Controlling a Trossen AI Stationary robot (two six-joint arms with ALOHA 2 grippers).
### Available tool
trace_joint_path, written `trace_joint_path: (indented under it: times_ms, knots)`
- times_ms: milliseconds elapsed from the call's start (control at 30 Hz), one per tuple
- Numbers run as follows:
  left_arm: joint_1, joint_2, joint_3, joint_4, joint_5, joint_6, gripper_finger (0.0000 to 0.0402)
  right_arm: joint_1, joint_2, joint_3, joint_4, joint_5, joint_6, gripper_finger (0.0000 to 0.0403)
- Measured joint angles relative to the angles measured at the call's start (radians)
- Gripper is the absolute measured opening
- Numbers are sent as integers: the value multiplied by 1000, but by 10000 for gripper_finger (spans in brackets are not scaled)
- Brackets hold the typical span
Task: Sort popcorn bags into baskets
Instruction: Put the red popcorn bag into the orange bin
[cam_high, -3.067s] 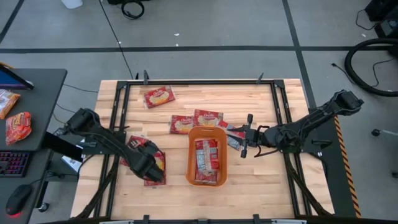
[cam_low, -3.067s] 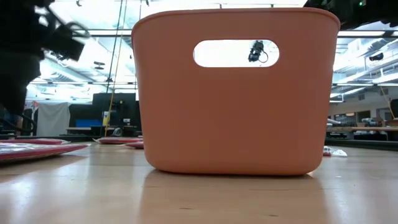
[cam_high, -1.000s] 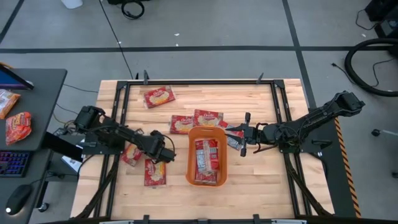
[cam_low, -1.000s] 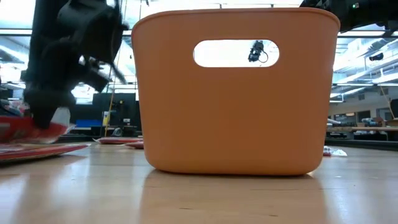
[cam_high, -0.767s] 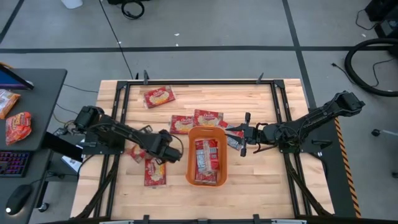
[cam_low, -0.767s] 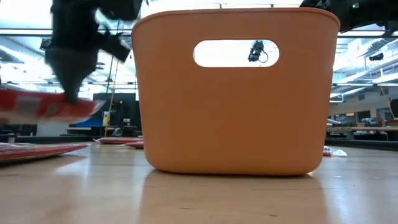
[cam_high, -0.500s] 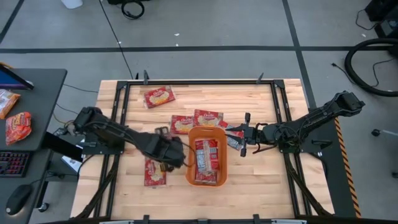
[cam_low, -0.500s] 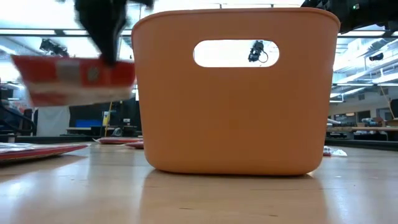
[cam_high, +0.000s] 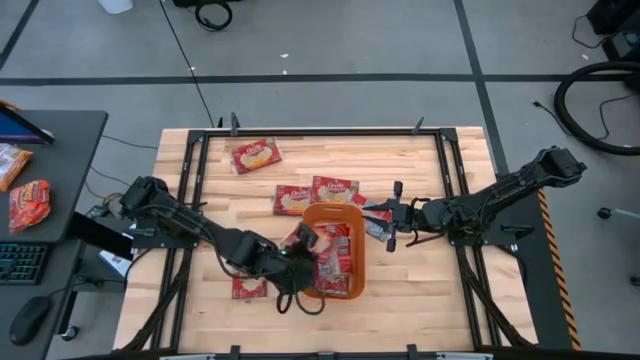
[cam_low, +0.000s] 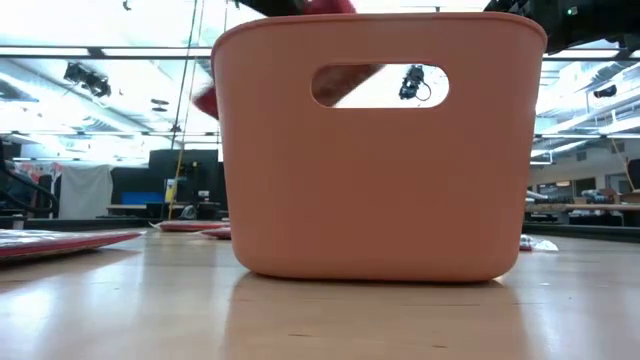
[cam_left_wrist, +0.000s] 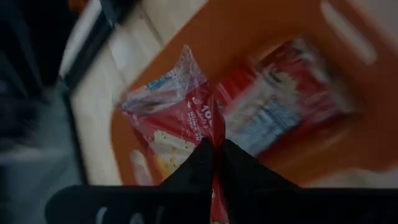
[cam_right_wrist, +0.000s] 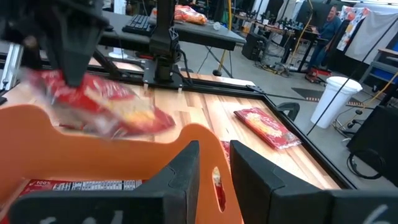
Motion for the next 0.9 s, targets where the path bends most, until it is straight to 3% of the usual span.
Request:
trace_joint_path:
  times_ms: [233,400,533,700,900]
  knots:
    - [-1,79,-43,206,-18,341,23,0,8,2,-5,-7,-2,93]
    - [-6,142,-43,216,-20,495,23,0,8,2,-1,-14,-1,93]
    - [-7,169,-44,211,-8,531,39,0,8,2,-3,-14,-1,93]
    - [-32,164,-44,216,-5,539,88,0,8,2,-3,-14,-1,93]
    - [-70,102,-43,183,-46,352,132,0,8,2,-4,-14,1,93]
